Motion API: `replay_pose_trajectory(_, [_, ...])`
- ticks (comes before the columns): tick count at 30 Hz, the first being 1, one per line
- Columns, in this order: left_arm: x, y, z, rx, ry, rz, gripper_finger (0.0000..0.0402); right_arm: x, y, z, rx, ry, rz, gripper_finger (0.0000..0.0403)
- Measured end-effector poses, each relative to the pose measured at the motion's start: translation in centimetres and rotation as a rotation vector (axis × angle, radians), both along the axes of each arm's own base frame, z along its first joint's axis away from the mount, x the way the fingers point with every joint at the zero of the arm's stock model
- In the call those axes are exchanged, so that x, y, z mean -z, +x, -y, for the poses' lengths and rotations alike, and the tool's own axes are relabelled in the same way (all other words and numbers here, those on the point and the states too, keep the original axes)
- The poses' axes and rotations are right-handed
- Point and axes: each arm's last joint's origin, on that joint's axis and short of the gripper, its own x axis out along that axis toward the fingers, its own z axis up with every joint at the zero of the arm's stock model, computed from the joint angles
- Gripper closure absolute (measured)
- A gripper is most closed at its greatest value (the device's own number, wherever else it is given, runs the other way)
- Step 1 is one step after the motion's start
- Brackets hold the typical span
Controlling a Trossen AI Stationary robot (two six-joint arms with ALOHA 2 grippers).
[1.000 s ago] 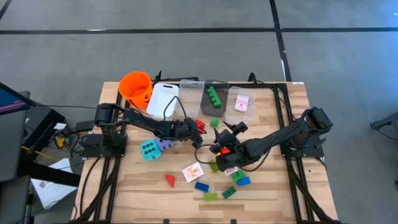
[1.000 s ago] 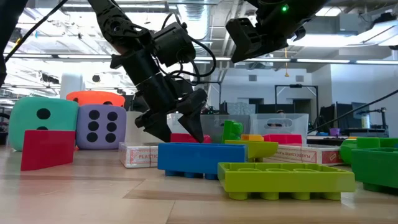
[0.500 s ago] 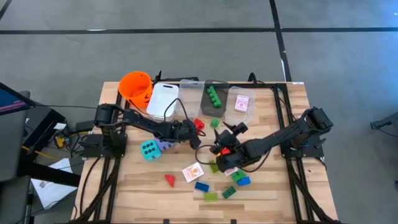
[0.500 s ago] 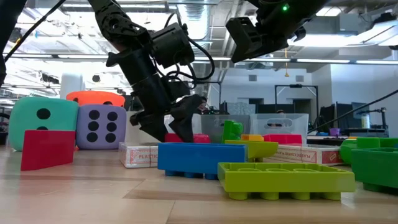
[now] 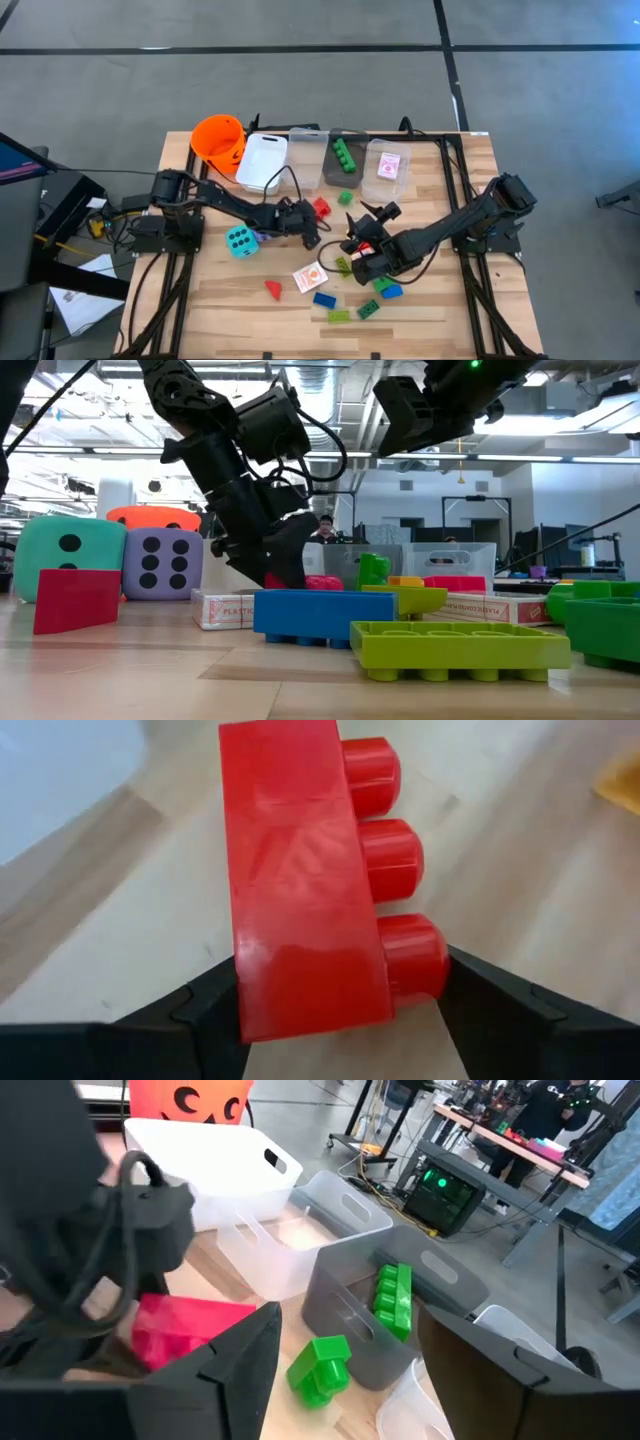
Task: Pick & Place Toys
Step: Put the large red game piece into the black bin
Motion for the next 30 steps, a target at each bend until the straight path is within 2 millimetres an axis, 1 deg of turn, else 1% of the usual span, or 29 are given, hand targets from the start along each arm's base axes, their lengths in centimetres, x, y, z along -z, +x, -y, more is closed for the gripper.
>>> replay_pose_trajectory(4, [-0.5, -0.2, 1.9, 0.128, 0.025, -0.005, 0.0152, -0.1, -0.4, -0.5, 0.011, -0.027, 0.038, 0.017])
replay_pose_trajectory(6, [-1.2, -0.3, 2.8, 0.193, 0.034, 0.005, 0.0152, -0.1, -0.7, -0.9, 0.009, -0.044, 0.054, 0.017])
replay_pose_trajectory(8, [-2.4, -0.3, 3.6, 0.244, 0.053, 0.042, 0.0152, -0.1, -1.0, -1.3, 0.007, -0.063, 0.075, 0.017])
replay_pose_trajectory(10, [-3.8, -0.4, 3.9, 0.263, 0.076, 0.09, 0.015, -0.2, -1.2, -1.7, 0.003, -0.087, 0.091, 0.0171])
replay_pose_trajectory(13, [-6.0, -0.9, 3.8, 0.272, 0.128, 0.143, 0.0142, -0.4, -1.4, -2.2, 0.003, -0.119, 0.126, 0.0171])
replay_pose_trajectory(15, [-7.7, -1.2, 3.5, 0.254, 0.183, 0.191, 0.0143, -0.4, -1.6, -2.5, 0.002, -0.135, 0.144, 0.0171])
replay_pose_trajectory(19, [-10.7, -1.9, 2.0, 0.184, 0.299, 0.264, 0.0151, -0.5, -1.6, -2.7, 0.004, -0.151, 0.16, 0.0171])
replay_pose_trajectory(23, [-13.3, -2.1, -0.4, 0.129, 0.343, 0.369, 0.0146, -0.6, -1.6, -2.7, 0.018, -0.144, 0.211, 0.0171])
replay_pose_trajectory(26, [-14.3, -2.0, -2.6, 0.113, 0.343, 0.431, 0.0142, -0.6, -1.6, -2.7, 0.021, -0.138, 0.224, 0.0171])
replay_pose_trajectory(30, [-14.5, -1.4, -5.9, 0.103, 0.314, 0.515, 0.015, -0.6, -1.7, -2.9, 0.015, -0.136, 0.225, 0.0171])
